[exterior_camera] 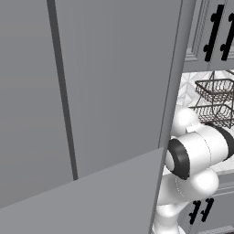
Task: Start the toaster. Once the lever pops up, take the bread to the plate on the dining counter.
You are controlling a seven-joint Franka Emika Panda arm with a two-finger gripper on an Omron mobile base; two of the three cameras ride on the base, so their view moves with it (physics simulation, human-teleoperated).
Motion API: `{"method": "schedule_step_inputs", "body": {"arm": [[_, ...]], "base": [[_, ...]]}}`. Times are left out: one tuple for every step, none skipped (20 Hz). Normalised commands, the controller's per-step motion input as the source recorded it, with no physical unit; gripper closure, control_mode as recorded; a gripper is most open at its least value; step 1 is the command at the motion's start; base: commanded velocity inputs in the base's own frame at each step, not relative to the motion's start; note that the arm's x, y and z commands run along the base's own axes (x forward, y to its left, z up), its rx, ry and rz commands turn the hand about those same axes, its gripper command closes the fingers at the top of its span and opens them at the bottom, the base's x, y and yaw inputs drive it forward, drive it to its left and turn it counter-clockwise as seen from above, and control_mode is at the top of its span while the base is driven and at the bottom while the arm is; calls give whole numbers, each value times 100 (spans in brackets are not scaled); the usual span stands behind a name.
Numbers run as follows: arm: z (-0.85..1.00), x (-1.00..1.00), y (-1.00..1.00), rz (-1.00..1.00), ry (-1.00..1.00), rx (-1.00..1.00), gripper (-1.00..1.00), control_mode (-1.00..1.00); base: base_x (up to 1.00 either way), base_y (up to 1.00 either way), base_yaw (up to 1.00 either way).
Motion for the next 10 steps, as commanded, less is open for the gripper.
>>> {"method": "schedule_step_inputs", "body": {"arm": [[0,0,0,0,0,0,-100,-100],[0,0,0,0,0,0,-100,-100],[0,0,0,0,0,0,-100,-100],[0,0,0,0,0,0,-100,-100],[0,0,0,0,0,0,-100,-100],[0,0,0,0,0,0,-100,-100],[0,0,0,0,0,0,-100,-100],[0,0,0,0,0,0,-100,-100],[0,0,0,0,0,0,-100,-100],[0,0,0,0,0,0,-100,-100]], "base": [[0,0,0],[0,0,0],[0,0,0],[0,0,0],[0,0,0],[0,0,0],[0,0,0],[0,0,0],[0,0,0],[0,0,0]]}}
